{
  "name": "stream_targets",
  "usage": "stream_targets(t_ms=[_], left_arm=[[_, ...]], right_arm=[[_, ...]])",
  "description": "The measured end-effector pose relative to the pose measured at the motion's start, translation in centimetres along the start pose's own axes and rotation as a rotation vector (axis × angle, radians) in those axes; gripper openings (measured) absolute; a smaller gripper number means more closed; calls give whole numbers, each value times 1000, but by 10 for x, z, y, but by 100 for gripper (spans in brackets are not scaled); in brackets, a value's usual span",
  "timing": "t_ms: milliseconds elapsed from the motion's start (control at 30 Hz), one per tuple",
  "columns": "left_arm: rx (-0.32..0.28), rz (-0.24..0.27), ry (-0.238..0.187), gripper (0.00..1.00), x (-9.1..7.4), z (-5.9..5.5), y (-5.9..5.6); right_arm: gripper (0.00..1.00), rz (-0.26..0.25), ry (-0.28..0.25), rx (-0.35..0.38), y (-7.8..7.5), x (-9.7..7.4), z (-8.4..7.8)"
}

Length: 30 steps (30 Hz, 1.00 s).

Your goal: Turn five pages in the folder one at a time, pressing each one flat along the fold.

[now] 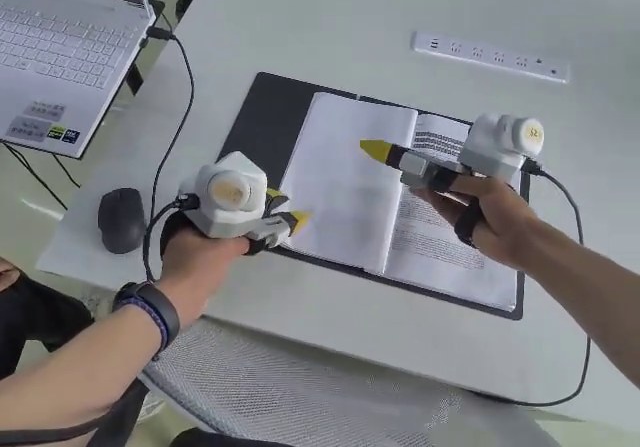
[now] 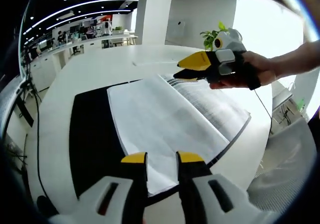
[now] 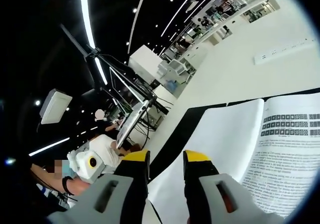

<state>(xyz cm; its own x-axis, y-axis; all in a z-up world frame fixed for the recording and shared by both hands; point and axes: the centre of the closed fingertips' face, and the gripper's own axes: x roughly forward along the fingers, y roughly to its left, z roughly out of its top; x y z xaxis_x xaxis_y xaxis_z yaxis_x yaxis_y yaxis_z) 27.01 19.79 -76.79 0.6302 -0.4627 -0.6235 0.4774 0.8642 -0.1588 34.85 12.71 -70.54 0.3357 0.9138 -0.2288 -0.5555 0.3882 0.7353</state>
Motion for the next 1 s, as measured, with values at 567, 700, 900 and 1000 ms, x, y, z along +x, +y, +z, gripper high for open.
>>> stream_targets(t_ms=[567, 700, 900, 1000], left_arm=[[24, 46, 104, 0, 13, -41, 4], [26, 49, 102, 0, 14, -40, 5], [18, 51, 107, 0, 14, -40, 5], [19, 54, 111, 0, 14, -41, 5]], right_arm=[[23, -39, 14, 39, -20, -23, -27], [22, -41, 21, 51, -25, -25, -32], [21, -42, 37, 55, -30, -24, -37], [20, -42, 41, 56, -33, -24, -36]])
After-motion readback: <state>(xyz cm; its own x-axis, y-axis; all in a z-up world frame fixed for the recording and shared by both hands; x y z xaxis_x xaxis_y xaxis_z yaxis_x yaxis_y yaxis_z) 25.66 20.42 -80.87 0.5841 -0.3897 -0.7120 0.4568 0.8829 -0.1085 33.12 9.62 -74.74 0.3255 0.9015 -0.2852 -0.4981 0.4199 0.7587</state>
